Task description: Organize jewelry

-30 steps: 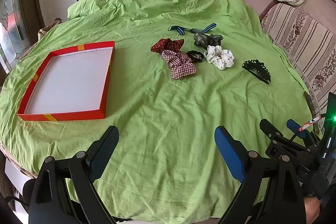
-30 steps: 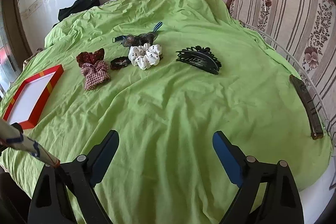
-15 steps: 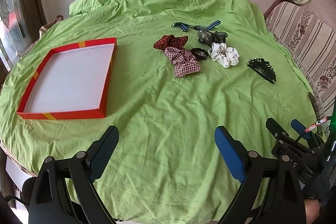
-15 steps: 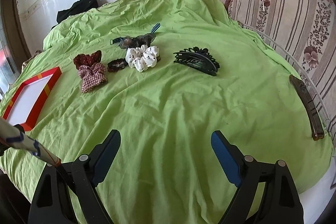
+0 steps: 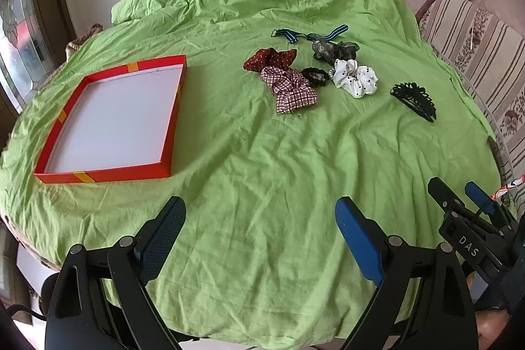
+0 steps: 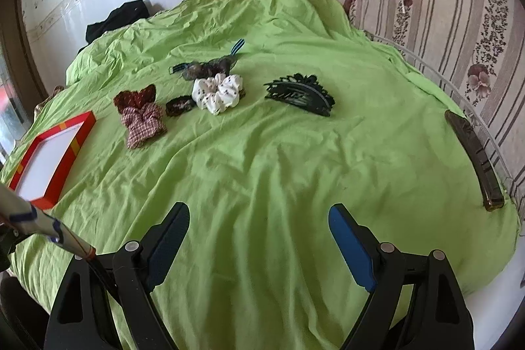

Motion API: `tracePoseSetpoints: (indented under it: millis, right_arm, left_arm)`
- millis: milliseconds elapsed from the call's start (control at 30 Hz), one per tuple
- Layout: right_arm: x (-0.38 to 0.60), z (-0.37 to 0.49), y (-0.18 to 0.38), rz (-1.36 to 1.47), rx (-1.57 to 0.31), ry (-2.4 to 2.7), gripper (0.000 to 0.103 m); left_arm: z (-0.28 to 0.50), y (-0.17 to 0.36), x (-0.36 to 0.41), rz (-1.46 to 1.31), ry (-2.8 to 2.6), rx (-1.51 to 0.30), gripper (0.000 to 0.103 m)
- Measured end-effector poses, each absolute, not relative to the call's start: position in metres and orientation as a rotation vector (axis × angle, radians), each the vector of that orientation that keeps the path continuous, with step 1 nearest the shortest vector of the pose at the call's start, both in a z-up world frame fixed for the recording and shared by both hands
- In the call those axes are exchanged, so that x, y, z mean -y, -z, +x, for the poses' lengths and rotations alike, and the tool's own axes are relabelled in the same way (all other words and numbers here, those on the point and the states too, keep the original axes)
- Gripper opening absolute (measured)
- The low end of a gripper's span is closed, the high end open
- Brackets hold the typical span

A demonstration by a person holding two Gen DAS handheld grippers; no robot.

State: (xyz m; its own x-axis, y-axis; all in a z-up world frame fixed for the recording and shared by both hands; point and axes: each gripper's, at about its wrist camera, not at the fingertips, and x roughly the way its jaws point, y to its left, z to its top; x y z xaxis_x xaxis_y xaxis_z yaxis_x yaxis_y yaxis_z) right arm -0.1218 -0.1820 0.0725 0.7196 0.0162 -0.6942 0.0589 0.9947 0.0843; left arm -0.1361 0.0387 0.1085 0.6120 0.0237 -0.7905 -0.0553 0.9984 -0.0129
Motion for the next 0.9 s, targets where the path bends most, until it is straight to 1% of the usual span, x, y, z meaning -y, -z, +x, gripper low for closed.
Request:
tracePoseSetpoints:
  millis: [267, 533, 767, 900]
  right_arm:
    - [0.183, -0.124, -0.072, 0.098, -0.774, 0.006, 0.090]
    - [0.188, -0.119, -0.077, 0.103, -0.762, 0.024, 0.090]
    - [0.192, -0.113, -0.067, 0.110, -0.800, 0.026, 0.090]
    - [0.195, -0.109, -0.070, 0.102, -0.785, 0.020, 0.090]
  left_arm:
    - [-0.137, -0.109, -0.033, -0.013, -0.049, -0.927, 0.092]
    - [-0.137, -0.115, -0.031, 0.006, -0.064, -0.899, 0.092]
    - [-0.132, -0.108, -0.032, 0.011, -0.076, -0.923, 0.092]
    - [-0.125, -0.104, -0.033, 0.016, -0.075, -0.931, 0.092]
